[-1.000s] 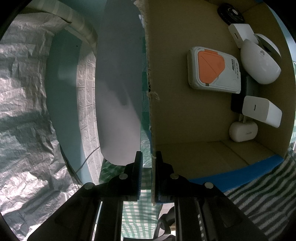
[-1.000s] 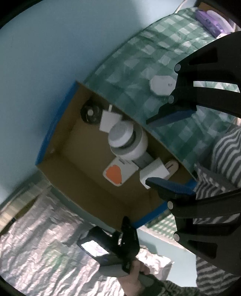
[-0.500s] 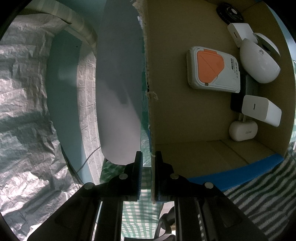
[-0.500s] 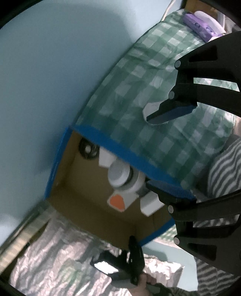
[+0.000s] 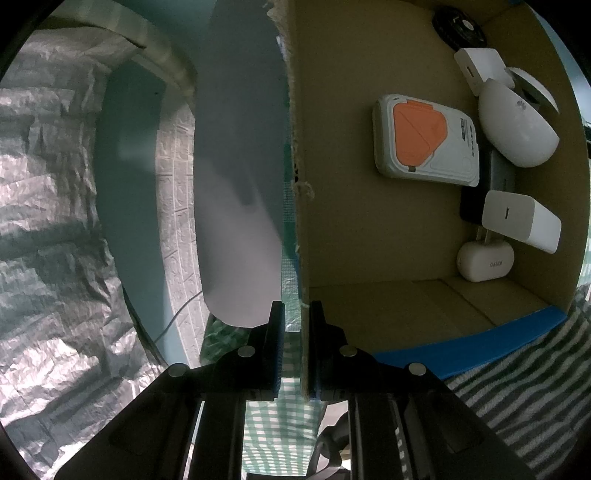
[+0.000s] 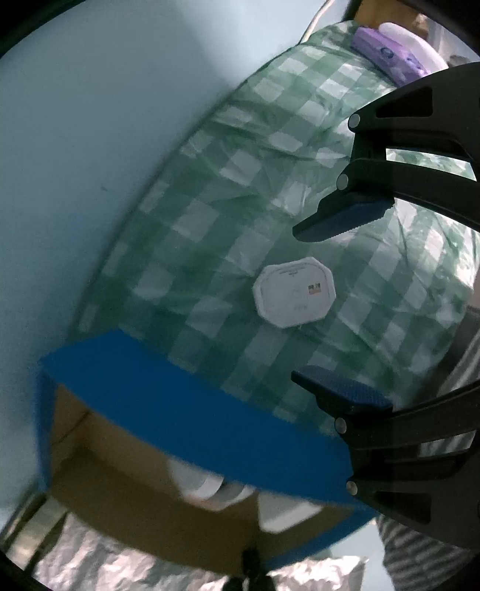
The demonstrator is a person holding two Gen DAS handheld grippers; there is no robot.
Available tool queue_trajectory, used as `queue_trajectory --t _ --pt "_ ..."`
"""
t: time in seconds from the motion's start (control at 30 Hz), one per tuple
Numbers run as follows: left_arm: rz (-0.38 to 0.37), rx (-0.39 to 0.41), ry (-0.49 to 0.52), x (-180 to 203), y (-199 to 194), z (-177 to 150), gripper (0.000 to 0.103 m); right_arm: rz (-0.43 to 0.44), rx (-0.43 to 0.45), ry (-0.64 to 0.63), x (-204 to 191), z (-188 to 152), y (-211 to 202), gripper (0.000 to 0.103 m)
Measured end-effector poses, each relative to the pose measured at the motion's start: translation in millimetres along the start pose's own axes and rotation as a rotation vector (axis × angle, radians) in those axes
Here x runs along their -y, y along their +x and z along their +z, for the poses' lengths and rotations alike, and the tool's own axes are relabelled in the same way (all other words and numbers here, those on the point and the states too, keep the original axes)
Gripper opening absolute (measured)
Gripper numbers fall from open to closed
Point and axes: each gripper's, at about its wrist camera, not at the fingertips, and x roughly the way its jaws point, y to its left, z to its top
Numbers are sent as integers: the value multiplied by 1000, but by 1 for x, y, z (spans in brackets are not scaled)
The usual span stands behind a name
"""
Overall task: Organize rigid objects
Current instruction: 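Move the right gripper to the white octagonal puck on the cloth, then close the right gripper on the edges of the octagonal puck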
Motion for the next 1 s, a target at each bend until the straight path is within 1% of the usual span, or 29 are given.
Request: queue_trajectory --t 0.2,0.4,0.5,0.57,0.6,0.8,0.87,0.93,0.97,1.0 --pt "-2 2 -5 -1 0 -1 12 -30 -20 -22 0 -2 36 70" --pt "-2 2 -4 -2 0 -1 12 -41 -47 -24 3 -4 57 70" --pt "-2 1 -3 -2 0 -1 13 -40 -51 -14 5 -4 62 69" --pt "-1 1 0 -2 1 -1 13 -38 -51 -12 5 -3 65 61" --pt "-1 1 -1 -2 1 -1 13 -35 -50 -11 6 -4 66 60" --pt "-4 1 -4 -3 2 0 13 -76 -50 -28 -1 -3 70 58" --pt "-4 0 -4 -2 2 0 13 -87 -49 -32 -4 -3 69 56" --pt "-4 1 -5 -2 2 0 13 -87 -52 -22 -5 -3 70 55" --pt "-5 1 -5 -2 2 0 13 -86 -57 -17 -14 -1 70 55" --pt "-5 1 -6 -1 2 0 13 -84 -61 -11 -14 1 69 55"
